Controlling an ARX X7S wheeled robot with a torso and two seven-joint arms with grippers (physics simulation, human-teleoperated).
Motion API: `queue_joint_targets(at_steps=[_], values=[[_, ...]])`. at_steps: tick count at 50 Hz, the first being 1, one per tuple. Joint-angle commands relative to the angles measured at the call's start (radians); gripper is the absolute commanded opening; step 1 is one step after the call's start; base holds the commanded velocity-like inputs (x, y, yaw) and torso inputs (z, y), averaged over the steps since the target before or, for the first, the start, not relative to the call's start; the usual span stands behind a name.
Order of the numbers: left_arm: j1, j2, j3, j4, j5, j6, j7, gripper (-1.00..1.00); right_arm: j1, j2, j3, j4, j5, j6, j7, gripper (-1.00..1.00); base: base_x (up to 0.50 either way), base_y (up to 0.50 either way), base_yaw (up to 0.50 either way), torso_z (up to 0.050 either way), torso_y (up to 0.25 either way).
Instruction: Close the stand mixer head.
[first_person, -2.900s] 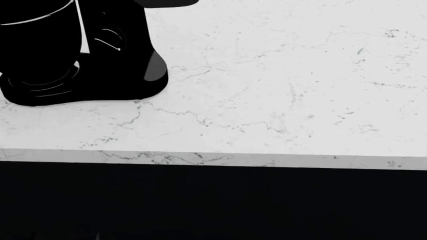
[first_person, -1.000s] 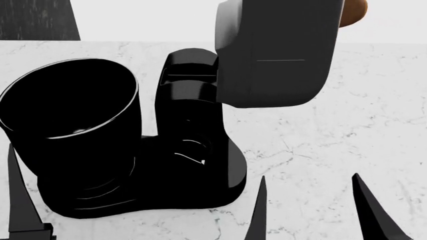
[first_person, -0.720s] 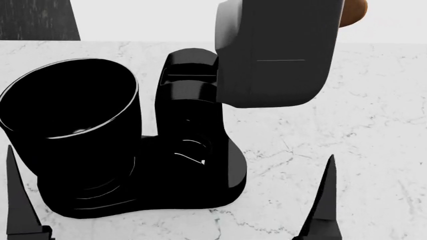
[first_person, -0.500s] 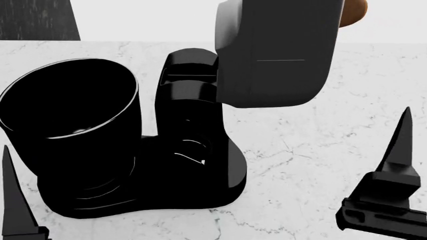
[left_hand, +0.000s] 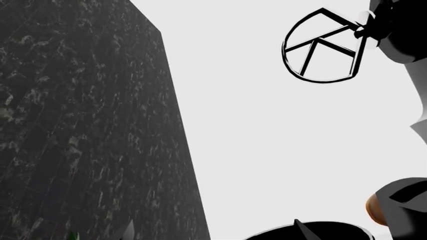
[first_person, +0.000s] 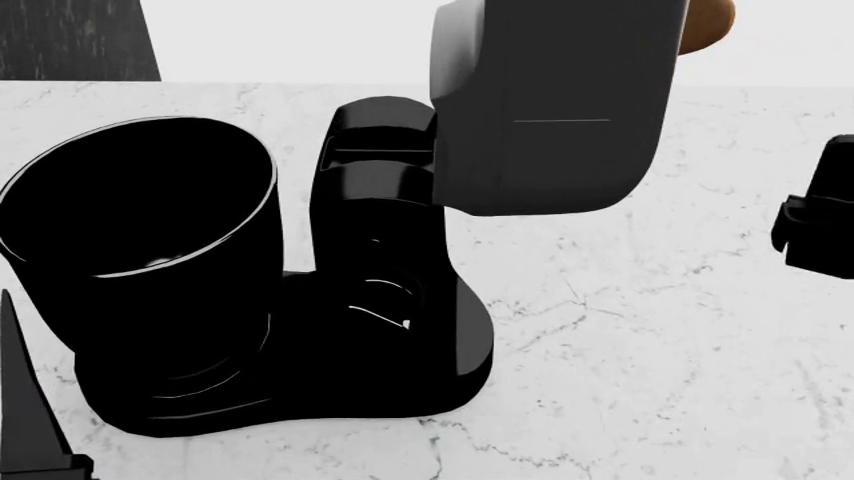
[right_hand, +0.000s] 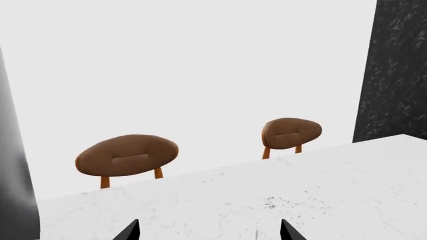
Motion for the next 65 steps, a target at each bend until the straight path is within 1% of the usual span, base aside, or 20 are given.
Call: queue_joint_targets(at_steps=[1,4,13,19,20,26,35,40,44,46,48,53,54,58,65], values=[[0.005,0.028,-0.038,0.004,0.017,-0.002,0.031,1.00,0.412,-0.220,-0.165,0.194,0.019,0.270,-0.014,1.00,0.00,0.00,0.00,0.000,0.000],[0.006,0.033,-0.042,0.012,0.021,-0.003,0.038,1.00,0.461,-0.264,-0.205,0.235,-0.001,0.299,-0.019,1.00,0.00,0.00,0.00,0.000,0.000],[0.008,0.046,-0.061,0.006,0.020,0.010,0.053,1.00,0.529,-0.350,-0.297,0.336,-0.074,0.354,-0.097,1.00,0.00,0.00,0.00,0.000,0.000],[0.007,0.049,-0.057,0.002,0.024,0.012,0.057,1.00,0.560,-0.439,-0.387,0.425,-0.121,0.398,-0.202,1.00,0.00,0.00,0.00,0.000,0.000],[0.008,0.049,-0.052,0.000,0.028,0.015,0.056,1.00,0.567,-0.467,-0.408,0.441,-0.144,0.397,-0.224,1.00,0.00,0.00,0.00,0.000,0.000],[0.006,0.047,-0.071,-0.006,0.007,0.019,0.055,1.00,0.617,-0.539,-0.478,0.516,-0.209,0.415,-0.302,1.00,0.00,0.00,0.00,0.000,0.000],[0.001,0.045,-0.074,-0.004,0.004,0.010,0.055,1.00,0.670,-0.604,-0.514,0.587,-0.265,0.390,-0.399,1.00,0.02,0.00,0.01,0.000,0.000],[0.001,0.045,-0.077,0.004,0.002,0.005,0.057,1.00,0.686,-0.665,-0.562,0.600,-0.256,0.403,-0.528,1.00,0.01,0.00,0.01,0.000,0.000],[0.001,0.048,-0.093,0.006,-0.009,0.008,0.060,1.00,0.699,-0.720,-0.624,0.621,-0.280,0.422,-0.598,1.00,0.01,0.00,0.01,0.000,0.000],[0.002,0.048,-0.092,0.006,-0.008,0.011,0.060,1.00,0.707,-0.734,-0.643,0.627,-0.288,0.432,-0.606,1.00,0.02,0.00,0.02,0.000,0.000],[0.001,0.058,-0.093,0.017,0.003,0.005,0.075,1.00,0.717,-0.781,-0.687,0.652,-0.298,0.458,-0.629,1.00,0.01,0.00,0.02,0.000,0.000],[0.005,0.085,-0.116,0.017,0.014,0.024,0.108,1.00,0.722,-0.855,-0.769,0.711,-0.330,0.484,-0.689,1.00,0.01,0.00,0.02,0.000,0.000],[0.006,0.088,-0.118,0.016,0.015,0.026,0.111,1.00,0.726,-0.877,-0.804,0.729,-0.356,0.485,-0.713,1.00,0.01,0.00,0.01,0.000,0.000],[0.011,0.126,-0.152,0.020,0.024,0.049,0.155,1.00,0.719,-0.934,-0.861,0.783,-0.395,0.470,-0.768,1.00,0.01,0.00,0.01,0.000,0.000],[0.014,0.130,-0.168,0.021,0.010,0.063,0.159,1.00,0.681,-1.019,-0.992,0.830,-0.410,0.526,-0.859,1.00,0.01,0.00,0.00,0.000,0.000]])
